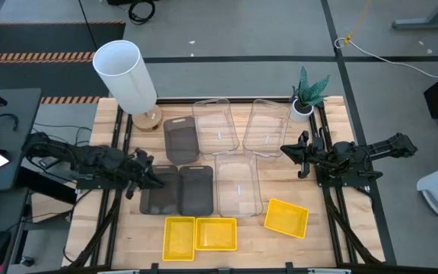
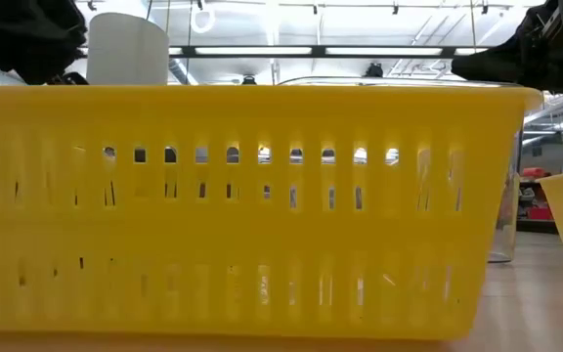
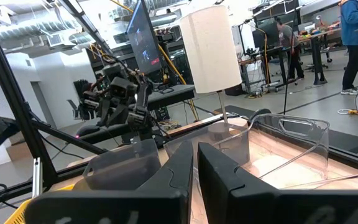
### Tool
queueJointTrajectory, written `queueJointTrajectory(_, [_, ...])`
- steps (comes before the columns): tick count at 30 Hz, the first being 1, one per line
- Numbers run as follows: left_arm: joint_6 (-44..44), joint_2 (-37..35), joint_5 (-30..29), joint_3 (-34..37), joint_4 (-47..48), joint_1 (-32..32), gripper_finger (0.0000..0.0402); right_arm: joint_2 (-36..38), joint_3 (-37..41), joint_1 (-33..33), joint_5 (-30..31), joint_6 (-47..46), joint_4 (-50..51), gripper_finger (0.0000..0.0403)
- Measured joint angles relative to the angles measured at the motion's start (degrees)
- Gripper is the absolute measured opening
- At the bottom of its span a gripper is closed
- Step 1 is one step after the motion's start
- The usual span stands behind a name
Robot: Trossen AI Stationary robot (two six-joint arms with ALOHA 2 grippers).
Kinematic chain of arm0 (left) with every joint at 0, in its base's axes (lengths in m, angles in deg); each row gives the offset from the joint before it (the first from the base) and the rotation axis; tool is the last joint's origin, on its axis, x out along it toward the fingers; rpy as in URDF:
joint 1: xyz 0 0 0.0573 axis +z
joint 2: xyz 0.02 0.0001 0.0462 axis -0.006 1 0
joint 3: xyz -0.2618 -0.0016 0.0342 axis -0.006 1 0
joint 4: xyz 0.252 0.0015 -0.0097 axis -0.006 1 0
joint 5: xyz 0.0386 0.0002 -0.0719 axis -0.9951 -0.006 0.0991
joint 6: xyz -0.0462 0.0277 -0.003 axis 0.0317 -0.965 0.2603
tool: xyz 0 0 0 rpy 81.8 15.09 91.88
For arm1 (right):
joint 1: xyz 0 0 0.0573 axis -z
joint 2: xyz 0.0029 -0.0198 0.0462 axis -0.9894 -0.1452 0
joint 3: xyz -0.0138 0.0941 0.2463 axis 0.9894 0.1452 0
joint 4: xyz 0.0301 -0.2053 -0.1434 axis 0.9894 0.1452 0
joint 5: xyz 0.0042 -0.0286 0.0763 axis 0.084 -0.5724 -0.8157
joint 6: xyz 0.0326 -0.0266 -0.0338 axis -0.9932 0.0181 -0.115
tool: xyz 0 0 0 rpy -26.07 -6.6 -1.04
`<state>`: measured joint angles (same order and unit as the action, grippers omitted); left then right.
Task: Stack baskets by color
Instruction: Stack the bottom left black bin on top of the bottom right black bin
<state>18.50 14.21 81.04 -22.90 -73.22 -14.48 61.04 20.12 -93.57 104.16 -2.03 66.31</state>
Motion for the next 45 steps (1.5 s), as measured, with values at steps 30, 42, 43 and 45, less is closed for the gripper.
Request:
queueJointTrajectory(30, [21.7, 36.1, -8.5, -30.4, 32.2, -22.2, 0.005, 0.0, 0.0, 0.0, 0.0, 0.0, 0.0, 0.003])
queueJointTrajectory(42, [22.5, 48.6, -11.3, -39.9, 41.7, -26.6, 0.0051, 0.0, 0.0, 0.0, 0.0, 0.0, 0.0, 0.003])
queueJointTrajectory(43, [23.0, 49.5, -11.3, -39.9, 41.7, -26.7, 0.0053, 0.0, 0.0, 0.0, 0.0, 0.0, 0.0, 0.003])
queueJointTrajectory(45, [23.8, 51.2, -11.3, -39.9, 42.5, -26.8, 0.006, 0.0, 0.0, 0.0, 0.0, 0.0, 0.0, 0.003])
